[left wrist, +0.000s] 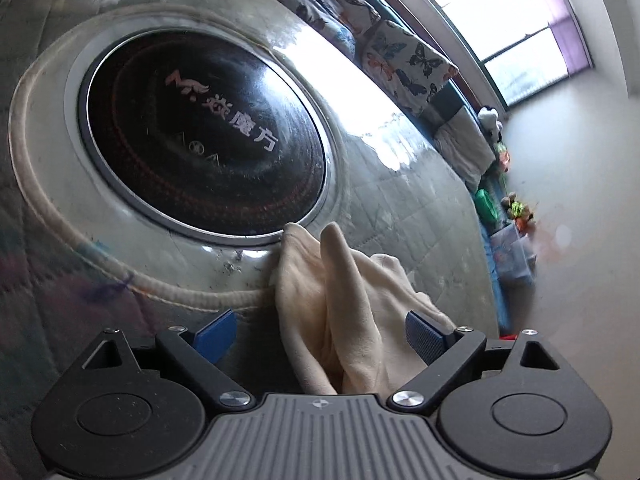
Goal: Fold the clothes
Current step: 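Grasp the folded sweatshirt edge with the left tool while the right tool approaches, then grasp the sweatshirt edge with the right tool beside the left tool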
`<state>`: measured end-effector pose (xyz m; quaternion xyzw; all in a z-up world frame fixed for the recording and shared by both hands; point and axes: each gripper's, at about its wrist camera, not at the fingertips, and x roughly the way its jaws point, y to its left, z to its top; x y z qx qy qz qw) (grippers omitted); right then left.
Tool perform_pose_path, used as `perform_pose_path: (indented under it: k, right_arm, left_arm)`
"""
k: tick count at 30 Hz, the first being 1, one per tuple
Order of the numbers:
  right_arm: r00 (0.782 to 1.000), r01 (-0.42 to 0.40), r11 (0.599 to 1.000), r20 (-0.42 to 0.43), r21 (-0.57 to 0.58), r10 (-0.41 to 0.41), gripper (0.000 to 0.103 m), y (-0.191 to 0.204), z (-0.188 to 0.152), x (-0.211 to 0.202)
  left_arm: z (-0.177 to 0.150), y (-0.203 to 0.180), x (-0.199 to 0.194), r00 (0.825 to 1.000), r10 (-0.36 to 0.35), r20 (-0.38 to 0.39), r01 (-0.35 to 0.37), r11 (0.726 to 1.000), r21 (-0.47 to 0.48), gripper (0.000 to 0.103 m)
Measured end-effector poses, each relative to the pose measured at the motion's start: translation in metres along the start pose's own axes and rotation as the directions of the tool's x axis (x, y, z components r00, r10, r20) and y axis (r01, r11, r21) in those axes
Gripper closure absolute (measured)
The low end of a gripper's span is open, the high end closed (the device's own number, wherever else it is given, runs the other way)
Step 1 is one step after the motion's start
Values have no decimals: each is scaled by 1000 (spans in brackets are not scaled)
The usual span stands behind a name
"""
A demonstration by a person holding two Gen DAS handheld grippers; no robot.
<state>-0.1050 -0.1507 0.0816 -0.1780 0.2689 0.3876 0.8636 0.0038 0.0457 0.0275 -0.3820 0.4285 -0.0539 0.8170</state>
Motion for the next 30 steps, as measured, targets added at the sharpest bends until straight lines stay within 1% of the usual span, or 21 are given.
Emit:
perform_pose_path:
  k: [1, 2, 4, 7, 9, 10, 11, 12, 14, 16, 17, 21, 24, 26, 30]
  right_arm:
    - [1000, -4, 1000, 3, 2, 4, 94, -1, -1, -1]
    - [1000, -7, 1000, 6, 4, 7, 94, -2, -2, -1]
    - [1000, -15, 1000, 13, 7, 15, 94, -3, -4, -2]
    - [999, -26, 1000, 23, 12, 26, 94, -6, -7, -4]
    - [999, -34, 999, 29, 15, 33, 94, -7, -9, -5]
    - [999, -37, 999, 32, 17, 37, 94, -8, -11, -5]
    - [999, -39, 999, 33, 20, 39, 94, -8, -12, -6]
    - [999, -41, 999, 33, 20, 40, 94, -7, -13, -7]
    - [998, -49, 999, 29, 18, 48, 93, -5, -14, -6]
    - [998, -49, 999, 32, 23, 48, 92, -8, -14, -4]
    - [998, -48, 998, 33, 27, 47, 90, -9, -15, -3]
    - [999, -29, 997, 40, 66, 27, 86, -20, -20, -10]
    - [999, 31, 993, 31, 115, -35, 81, -38, -29, -19]
    - [995, 90, 983, 15, 159, -94, 78, -53, -36, -23]
    - [978, 208, 946, -22, 250, -209, 78, -95, -51, -27]
  left_arm:
    - [0, 1, 0, 1000, -2, 4, 2, 1000, -12, 10]
    - [1, 1, 1, 1000, -9, 1, 9, 1000, -28, 14]
    - [2, 3, 3, 999, -31, -9, 30, 998, -58, 16]
    - [1, 5, 7, 997, -68, -25, 66, 995, -72, 24]
    - [-1, 7, 9, 996, -85, -34, 82, 993, -82, 35]
    - [-2, 8, 10, 996, -81, -36, 77, 993, -90, 47]
    - [-2, 11, 11, 996, -77, -38, 73, 992, -100, 56]
    - [-3, 13, 12, 996, -79, -41, 75, 991, -108, 59]
    - [-4, 18, 15, 995, -87, -48, 81, 989, -122, 77]
    - [-5, 21, 16, 995, -92, -48, 85, 988, -133, 80]
    - [-6, 22, 16, 995, -93, -44, 86, 987, -134, 81]
    - [-6, 23, 14, 996, -81, -34, 77, 991, -106, 82]
    - [-8, 21, 12, 997, -73, -25, 70, 994, -89, 82]
    - [-10, 20, 11, 997, -69, -22, 67, 995, -78, 82]
    - [-12, 16, 10, 998, -63, -18, 62, 996, -59, 82]
